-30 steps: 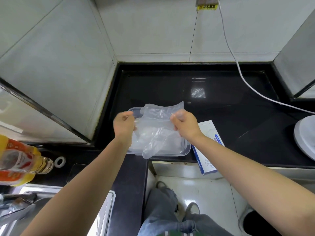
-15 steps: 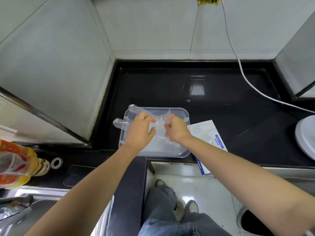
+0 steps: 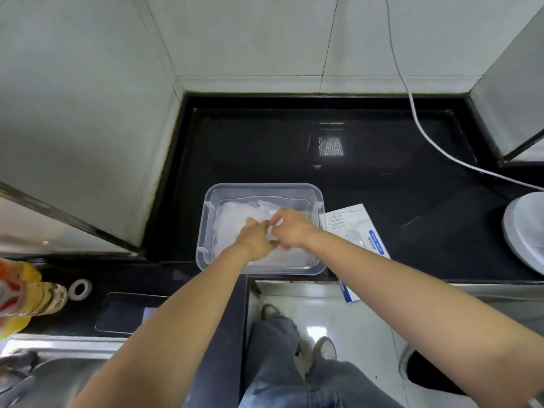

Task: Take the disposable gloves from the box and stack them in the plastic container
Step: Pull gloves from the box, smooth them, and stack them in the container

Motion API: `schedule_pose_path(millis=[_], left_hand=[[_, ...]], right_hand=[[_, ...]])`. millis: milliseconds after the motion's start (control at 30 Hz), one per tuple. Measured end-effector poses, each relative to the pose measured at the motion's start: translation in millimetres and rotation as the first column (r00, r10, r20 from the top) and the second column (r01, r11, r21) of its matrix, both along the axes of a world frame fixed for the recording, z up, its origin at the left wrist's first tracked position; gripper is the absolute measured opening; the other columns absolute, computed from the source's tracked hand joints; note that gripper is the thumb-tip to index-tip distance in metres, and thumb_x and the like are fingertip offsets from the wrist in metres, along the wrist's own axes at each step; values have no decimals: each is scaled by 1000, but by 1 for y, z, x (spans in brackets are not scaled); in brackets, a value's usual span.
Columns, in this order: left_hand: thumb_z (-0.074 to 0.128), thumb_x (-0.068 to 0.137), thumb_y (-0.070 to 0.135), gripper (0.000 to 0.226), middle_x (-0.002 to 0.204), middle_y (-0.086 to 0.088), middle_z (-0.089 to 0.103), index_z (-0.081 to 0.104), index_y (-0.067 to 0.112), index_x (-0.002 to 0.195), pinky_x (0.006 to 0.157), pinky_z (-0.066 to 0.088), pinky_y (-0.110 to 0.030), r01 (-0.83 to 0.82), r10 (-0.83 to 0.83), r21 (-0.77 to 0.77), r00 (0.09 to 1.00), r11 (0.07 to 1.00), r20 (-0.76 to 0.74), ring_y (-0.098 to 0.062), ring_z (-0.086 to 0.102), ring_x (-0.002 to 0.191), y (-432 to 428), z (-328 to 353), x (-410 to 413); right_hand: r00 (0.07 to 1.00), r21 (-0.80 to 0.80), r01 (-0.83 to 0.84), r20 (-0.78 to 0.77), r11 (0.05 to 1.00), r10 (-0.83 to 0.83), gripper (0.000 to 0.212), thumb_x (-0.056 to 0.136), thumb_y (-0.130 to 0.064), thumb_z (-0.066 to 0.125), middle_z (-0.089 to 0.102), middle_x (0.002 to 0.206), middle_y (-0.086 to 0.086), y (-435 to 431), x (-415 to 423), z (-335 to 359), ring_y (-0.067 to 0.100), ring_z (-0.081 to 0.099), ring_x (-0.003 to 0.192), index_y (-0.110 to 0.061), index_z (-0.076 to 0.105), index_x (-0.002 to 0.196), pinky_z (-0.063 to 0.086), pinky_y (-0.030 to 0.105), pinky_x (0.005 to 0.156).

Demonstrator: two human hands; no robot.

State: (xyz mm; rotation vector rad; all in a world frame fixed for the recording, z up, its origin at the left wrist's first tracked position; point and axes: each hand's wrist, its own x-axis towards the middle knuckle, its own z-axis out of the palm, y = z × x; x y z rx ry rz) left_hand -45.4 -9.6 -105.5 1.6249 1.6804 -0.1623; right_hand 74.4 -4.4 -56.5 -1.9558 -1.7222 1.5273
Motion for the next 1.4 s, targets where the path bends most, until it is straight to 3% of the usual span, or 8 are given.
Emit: schedule_pose_path(millis=[100, 267, 533, 700, 800, 1033, 1233, 1400], left_hand=[[53, 99, 23, 37, 135, -9, 45, 53, 23, 136, 96, 46, -31, -100, 100, 127, 995, 987, 6, -27, 56, 108, 2, 2, -9], [49, 99, 25, 54, 133, -9, 49, 29, 29, 149, 82, 53, -31, -204, 232, -183, 962, 962, 147, -25, 57, 105, -1, -2, -23], [48, 100, 30, 60, 148, -11, 35, 19, 35, 153, 64, 47, -21, -276, 306, -232, 947, 933, 103, -23, 57, 104, 1, -4, -27], [44, 101, 27, 35, 112, -8, 61, 50, 19, 135, 64, 51, -25, -251, 262, 157, 964, 955, -53, -20, 59, 86, -2, 25, -22], [41, 102, 26, 28, 76, 0, 56, 63, 11, 112, 52, 39, -20, -251, 284, 385, 958, 888, -30, -14, 53, 71, -6, 47, -4], [47, 98, 24, 17, 73, 3, 56, 56, 21, 84, 53, 34, -28, -145, 72, 510, 985, 848, 159, -21, 55, 70, -28, 89, 81], [42, 99, 17, 21, 100, -14, 67, 51, 9, 116, 77, 48, -37, 5, -75, 259, 963, 966, 260, -35, 62, 96, -61, 81, 153], [42, 98, 14, 45, 134, -18, 51, 30, 3, 140, 89, 42, -37, 16, -14, -9, 985, 1000, 175, -38, 53, 117, -77, 46, 170]], right_hand=[[991, -313, 120, -26, 942, -135, 48, 100, -10, 48, 51, 122, 12, 0, 3, -23, 28, 61, 105, -16, 35, 146, 58, 39, 87], [969, -302, 246, 50, 921, -242, 64, 99, -13, 47, 46, 137, 14, 7, 2, -45, 35, 58, 111, -25, 18, 155, 59, 45, 85], [969, -277, 130, 239, 952, -63, 73, 100, -26, 46, 10, 160, 10, 6, -1, -45, 38, 47, 127, -22, 3, 158, 55, 44, 94], [996, 92, 86, -19, 992, -85, 32, 98, -13, 50, 61, 120, 6, 18, 2, -6, 31, 61, 110, -12, 58, 128, 54, 45, 94], [964, 290, 224, -206, 931, -168, 17, 94, -11, 51, 66, 78, -5, 23, 27, 23, 16, 66, 75, -18, 67, 93, 58, 38, 80], [973, 303, 98, 171, 948, -155, 18, 89, -15, 54, 72, 85, 4, 4, 125, 17, 26, 67, 83, -12, 72, 88, 55, 36, 76], [833, 145, -206, 545, 968, 96, 25, 95, -13, 49, 57, 120, 13, -41, 158, -21, 32, 60, 103, -10, 59, 117, 44, 34, 77], [898, 289, -40, 431, 956, -92, 19, 93, -35, 56, 59, 94, 0, -53, 157, -51, 27, 60, 86, -18, 55, 99, 49, 40, 80]])
